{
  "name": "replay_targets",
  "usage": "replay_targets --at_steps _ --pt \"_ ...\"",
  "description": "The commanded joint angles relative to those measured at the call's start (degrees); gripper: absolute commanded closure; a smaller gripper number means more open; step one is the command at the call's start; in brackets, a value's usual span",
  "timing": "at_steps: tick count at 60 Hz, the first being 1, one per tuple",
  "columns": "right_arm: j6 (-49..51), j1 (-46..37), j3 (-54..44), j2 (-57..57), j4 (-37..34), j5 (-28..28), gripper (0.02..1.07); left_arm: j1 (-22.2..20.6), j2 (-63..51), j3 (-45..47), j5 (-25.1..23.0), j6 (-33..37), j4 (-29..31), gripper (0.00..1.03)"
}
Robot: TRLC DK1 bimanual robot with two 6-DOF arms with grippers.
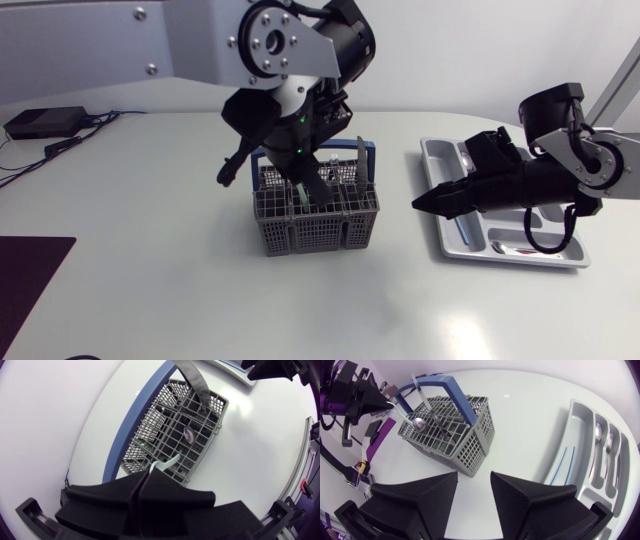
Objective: Unload the cutlery basket into the drawer organizer.
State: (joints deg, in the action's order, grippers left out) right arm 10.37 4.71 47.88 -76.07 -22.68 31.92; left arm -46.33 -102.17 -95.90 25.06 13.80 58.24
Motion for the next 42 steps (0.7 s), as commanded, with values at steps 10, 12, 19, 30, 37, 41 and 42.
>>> replay_targets --at_steps 10,12,19,30,37,41,42 --pt "-0.18 0.83 -1.38 -0.22 0.18 0.16 0.56 -1.57 2.59 -0.34 3.94 4.39 1.35 0.87" --pt "-0.18 0.83 -1.38 -0.13 0.18 0.16 0.56 -2.01 2.94 -0.08 4.3 4.83 1.44 0.87" --pt "-0.09 0.83 -1.38 -0.22 0.26 0.07 0.56 -3.24 4.35 0.62 5.88 5.97 1.53 0.87" --pt "0.0 1.0 -1.47 -0.13 0.35 0.07 0.56 -4.56 7.42 0.8 6.32 8.08 2.14 0.87" --pt "0.62 1.0 -1.56 0.4 0.44 -0.02 0.56 -4.56 9.8 0.8 6.32 9.31 2.14 0.87" --pt "0.97 1.0 -1.82 1.19 0.44 -0.11 0.56 -4.56 11.03 0.8 6.32 9.75 2.14 0.87" --pt "1.05 1.0 -1.91 1.28 0.53 -0.11 0.56 -4.56 11.2 0.8 6.32 9.84 2.14 0.87"
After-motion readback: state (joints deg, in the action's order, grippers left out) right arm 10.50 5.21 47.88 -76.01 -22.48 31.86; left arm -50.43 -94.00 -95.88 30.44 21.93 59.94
